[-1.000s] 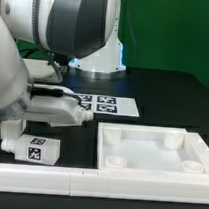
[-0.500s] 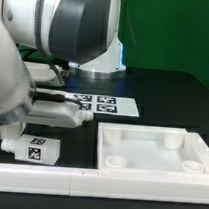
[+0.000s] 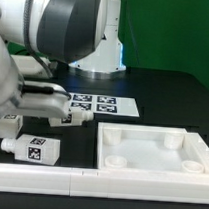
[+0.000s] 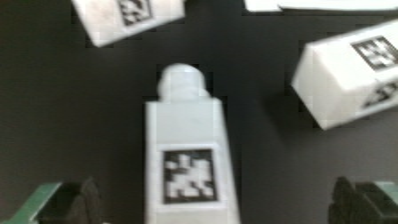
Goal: Assemble one leg
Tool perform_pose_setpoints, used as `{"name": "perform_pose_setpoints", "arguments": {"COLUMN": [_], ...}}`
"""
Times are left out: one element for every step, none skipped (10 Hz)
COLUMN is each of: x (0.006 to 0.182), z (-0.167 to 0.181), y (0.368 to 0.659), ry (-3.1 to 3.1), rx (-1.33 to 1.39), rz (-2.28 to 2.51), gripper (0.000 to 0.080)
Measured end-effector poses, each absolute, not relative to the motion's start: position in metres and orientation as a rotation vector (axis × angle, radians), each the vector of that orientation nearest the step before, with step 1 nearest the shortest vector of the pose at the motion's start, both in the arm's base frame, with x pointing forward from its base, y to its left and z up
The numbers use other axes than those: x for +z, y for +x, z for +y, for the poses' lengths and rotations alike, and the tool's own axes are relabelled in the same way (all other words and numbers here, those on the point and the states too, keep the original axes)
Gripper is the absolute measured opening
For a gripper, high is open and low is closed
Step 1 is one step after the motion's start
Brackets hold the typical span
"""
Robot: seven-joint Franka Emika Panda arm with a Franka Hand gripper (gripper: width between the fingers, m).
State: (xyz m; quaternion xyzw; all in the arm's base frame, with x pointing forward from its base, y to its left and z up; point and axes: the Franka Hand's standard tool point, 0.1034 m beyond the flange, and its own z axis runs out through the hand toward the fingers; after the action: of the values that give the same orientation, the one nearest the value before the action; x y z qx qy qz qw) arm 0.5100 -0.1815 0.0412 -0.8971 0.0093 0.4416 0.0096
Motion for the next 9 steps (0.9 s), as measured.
{"name": "perform_pose_setpoints", "arguments": {"x": [0.043, 0.043, 0.042, 0.036, 0.035, 0.040, 0.038, 0.036, 0.034], "z": [-0.188, -0.194, -0.196, -0.196, -0.193, -0.191, -0.188, -0.185, -0.181], "y": [0.509, 0.508, 0.508, 0.507, 0.504, 0.508, 0.508, 0.506, 0.506], "ry": [-2.803, -2.805, -2.807, -2.812, -2.802, -2.808, -2.816, -2.811, -2.813], "rx": [1.380, 1.375, 1.373, 1.361, 1.379, 1.385, 1.396, 1.410, 1.413], "rz": [-0.014, -0.015, -0.009, -0.009, 0.006, 0.034, 0.087, 0.106, 0.139], "gripper": [0.0649, 0.0649, 0.0649, 0.0649, 0.0649, 0.0649, 0.0649, 0.0649, 0.0649]}}
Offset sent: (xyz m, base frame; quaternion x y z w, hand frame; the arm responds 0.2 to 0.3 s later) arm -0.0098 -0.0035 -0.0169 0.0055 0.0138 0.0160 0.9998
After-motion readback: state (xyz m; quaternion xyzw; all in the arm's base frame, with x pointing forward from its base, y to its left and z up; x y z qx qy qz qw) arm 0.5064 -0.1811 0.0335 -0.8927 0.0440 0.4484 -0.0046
